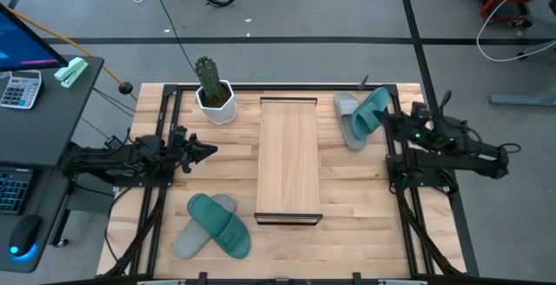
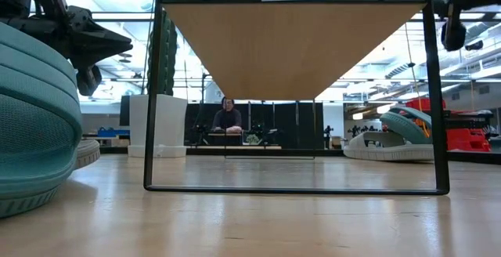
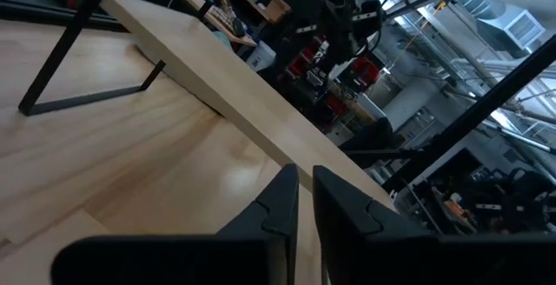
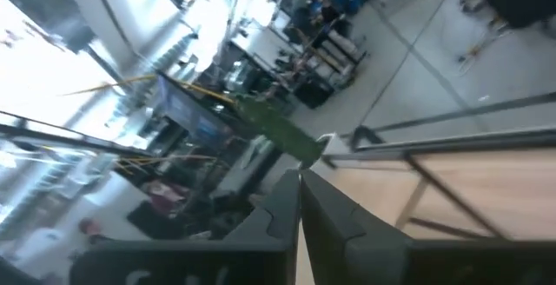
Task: Pick and place slides into the shelf
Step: Put the right blue slipper on the shelf
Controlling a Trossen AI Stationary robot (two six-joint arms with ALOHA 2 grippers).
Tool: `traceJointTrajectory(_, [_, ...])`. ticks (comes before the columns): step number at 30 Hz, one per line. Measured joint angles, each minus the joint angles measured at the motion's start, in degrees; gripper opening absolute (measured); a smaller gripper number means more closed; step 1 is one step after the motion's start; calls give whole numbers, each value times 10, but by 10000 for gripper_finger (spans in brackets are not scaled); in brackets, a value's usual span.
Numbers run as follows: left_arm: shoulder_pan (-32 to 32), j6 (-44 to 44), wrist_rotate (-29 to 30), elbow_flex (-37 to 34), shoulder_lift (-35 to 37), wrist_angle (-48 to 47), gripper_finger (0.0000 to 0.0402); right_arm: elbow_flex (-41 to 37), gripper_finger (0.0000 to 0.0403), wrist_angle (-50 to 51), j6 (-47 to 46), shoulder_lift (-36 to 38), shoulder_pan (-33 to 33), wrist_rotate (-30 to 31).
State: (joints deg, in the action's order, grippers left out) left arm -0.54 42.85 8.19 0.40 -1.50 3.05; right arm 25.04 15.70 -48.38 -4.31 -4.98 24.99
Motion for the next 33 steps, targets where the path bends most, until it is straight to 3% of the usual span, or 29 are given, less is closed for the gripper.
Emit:
traceJointTrajectory(7, [0, 2, 0, 0, 0, -1, 44, 117, 44, 184, 10, -78, -32, -1])
traceJointTrajectory(12, [0, 5, 13, 0, 0, -2, 48, 190, 82, 243, 63, -172, -46, 1])
traceJointTrajectory(19, [0, 5, 19, 0, 0, -2, 52, 278, 126, 416, 78, -313, -114, 5])
traceJointTrajectory(33, [0, 16, 21, 0, 0, -3, 52, 284, 140, 439, 253, -450, -337, -159])
